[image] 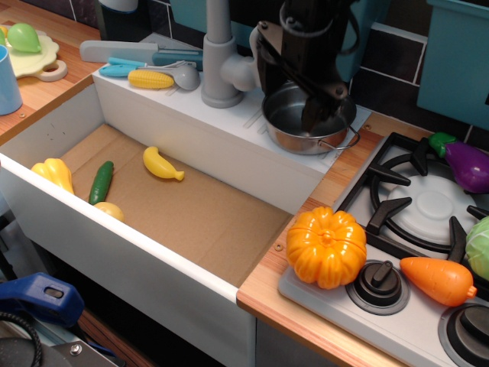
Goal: Put pot or pan in sink
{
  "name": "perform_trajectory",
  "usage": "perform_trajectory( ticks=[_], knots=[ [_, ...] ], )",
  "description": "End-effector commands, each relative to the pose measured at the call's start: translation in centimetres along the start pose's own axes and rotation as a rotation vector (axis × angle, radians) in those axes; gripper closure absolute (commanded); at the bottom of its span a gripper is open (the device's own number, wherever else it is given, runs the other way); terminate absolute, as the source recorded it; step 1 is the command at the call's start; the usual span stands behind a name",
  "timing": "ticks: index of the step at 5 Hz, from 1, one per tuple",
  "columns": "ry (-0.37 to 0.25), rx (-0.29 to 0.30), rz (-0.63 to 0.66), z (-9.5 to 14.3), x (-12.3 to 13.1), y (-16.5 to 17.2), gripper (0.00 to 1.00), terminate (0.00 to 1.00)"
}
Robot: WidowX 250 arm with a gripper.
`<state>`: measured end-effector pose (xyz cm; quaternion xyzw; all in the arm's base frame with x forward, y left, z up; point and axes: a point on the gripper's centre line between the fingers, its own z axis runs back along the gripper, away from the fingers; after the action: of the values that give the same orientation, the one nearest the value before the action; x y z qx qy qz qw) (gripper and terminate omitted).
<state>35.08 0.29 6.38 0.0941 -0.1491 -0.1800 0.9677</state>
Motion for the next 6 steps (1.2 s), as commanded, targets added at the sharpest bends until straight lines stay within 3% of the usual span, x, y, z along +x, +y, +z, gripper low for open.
perform_trajectory(
  ticks=[1, 3, 6],
  knots=[
    [-0.152, -0.02, -0.094, 0.2, 0.6, 0.3, 0.0, 0.0],
    [-0.206, -0.04, -0.117, -2.0, 0.4, -0.2, 0.0, 0.0],
    [-0.209, -0.105, -0.053, -4.0, 0.1, -0.9, 0.0, 0.0]
  ],
)
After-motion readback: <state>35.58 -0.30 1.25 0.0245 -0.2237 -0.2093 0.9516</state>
